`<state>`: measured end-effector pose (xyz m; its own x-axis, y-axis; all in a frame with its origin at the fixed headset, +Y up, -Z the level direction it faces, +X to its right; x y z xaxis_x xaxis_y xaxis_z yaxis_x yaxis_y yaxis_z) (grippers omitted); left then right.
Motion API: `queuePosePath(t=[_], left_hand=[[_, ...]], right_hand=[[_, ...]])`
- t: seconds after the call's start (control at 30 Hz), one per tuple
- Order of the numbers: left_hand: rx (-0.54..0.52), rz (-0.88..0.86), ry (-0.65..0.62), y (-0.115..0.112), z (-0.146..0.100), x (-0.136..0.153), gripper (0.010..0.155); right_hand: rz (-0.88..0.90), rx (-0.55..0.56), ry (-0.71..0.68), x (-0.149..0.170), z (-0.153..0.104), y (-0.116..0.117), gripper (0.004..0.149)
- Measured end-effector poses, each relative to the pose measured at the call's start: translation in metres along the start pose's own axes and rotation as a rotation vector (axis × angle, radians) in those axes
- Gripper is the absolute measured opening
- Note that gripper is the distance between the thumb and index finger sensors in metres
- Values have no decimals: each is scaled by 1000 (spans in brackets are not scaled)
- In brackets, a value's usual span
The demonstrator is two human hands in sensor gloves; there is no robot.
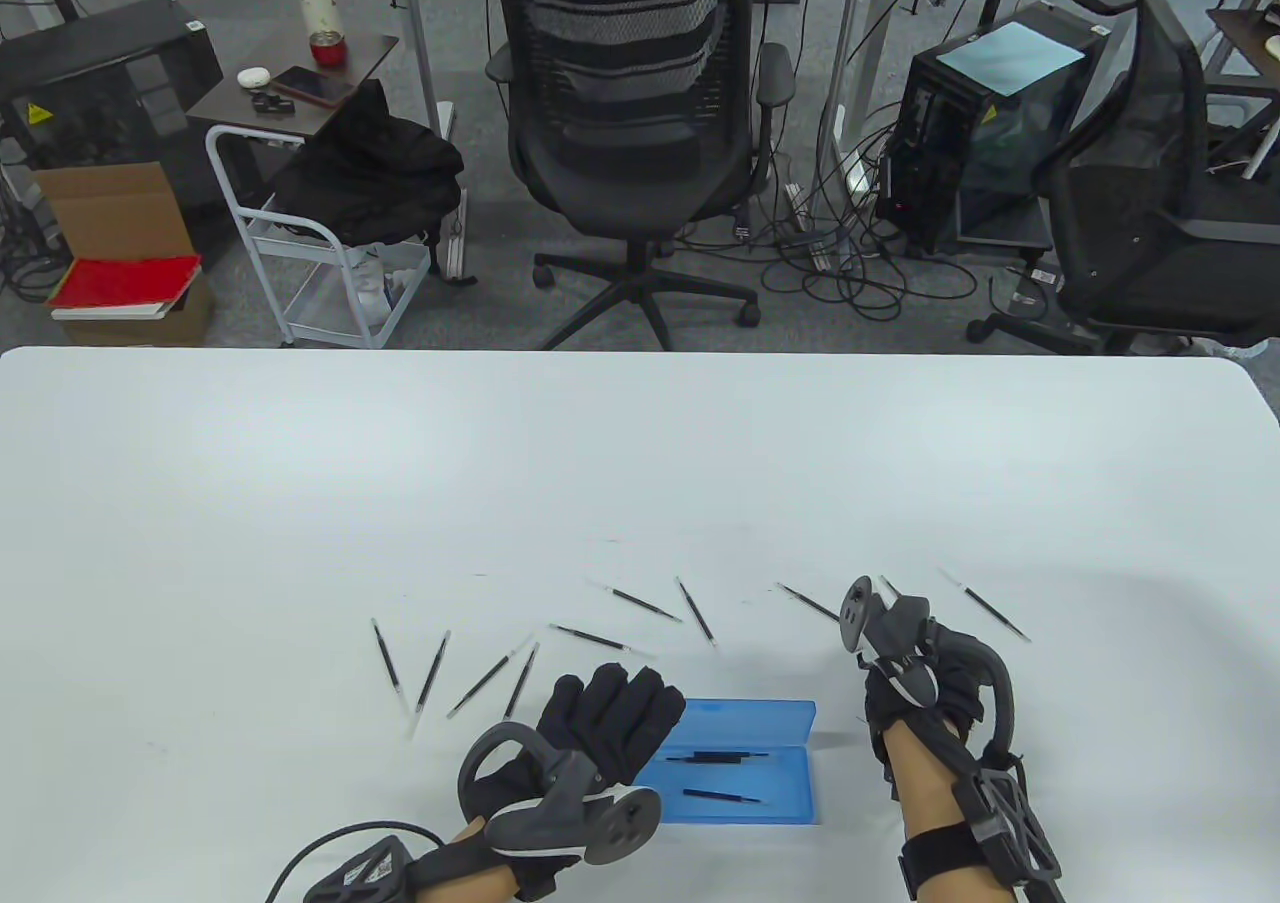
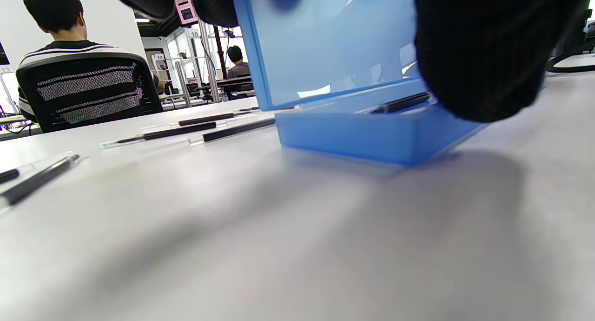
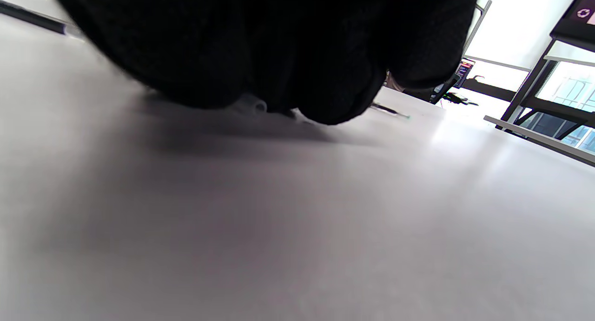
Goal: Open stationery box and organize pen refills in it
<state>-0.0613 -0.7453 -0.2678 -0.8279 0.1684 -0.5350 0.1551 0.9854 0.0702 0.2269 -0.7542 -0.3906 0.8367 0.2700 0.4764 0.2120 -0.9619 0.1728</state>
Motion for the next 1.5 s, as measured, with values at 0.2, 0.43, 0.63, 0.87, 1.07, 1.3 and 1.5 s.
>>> queuePosePath(t=[0.2,0.43,0.63,0.87,1.07,1.3,1.5], left_hand=[[3,-8,-1,-1,0,0,112],[7,-18,-2,-1,0,0,113],[7,-15,0,-1,0,0,113],[7,-18,-1,-1,1,1,113],[5,-17,-2,-1,0,1,112],[5,-17,-1,-1,0,1,113],[11,-31,0,-1,1,2,113]], right_hand=[[71,61,-33,10,0,-7,55],[213,180,-191,22,-28,-52,56],[248,316,-445,19,-83,-93,56],[193,438,-738,4,-156,-101,56],[74,489,-896,-10,-190,-73,56],[-22,476,-992,-41,-202,-51,56],[-115,537,-1015,-56,-209,-40,55]])
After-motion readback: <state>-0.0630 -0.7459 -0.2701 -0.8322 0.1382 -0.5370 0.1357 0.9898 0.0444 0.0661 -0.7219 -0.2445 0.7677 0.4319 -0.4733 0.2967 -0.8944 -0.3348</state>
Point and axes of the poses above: the tracker on the back of each hand, its own x axis roughly to the little-finger side, its own z axis roughly from the wrist to the fingertips, y = z × x, the point moved 2 cm from there along z, roughly from the wrist to the fingertips, and after that the axes turned 7 degrees about y, right-handed, at the moved point
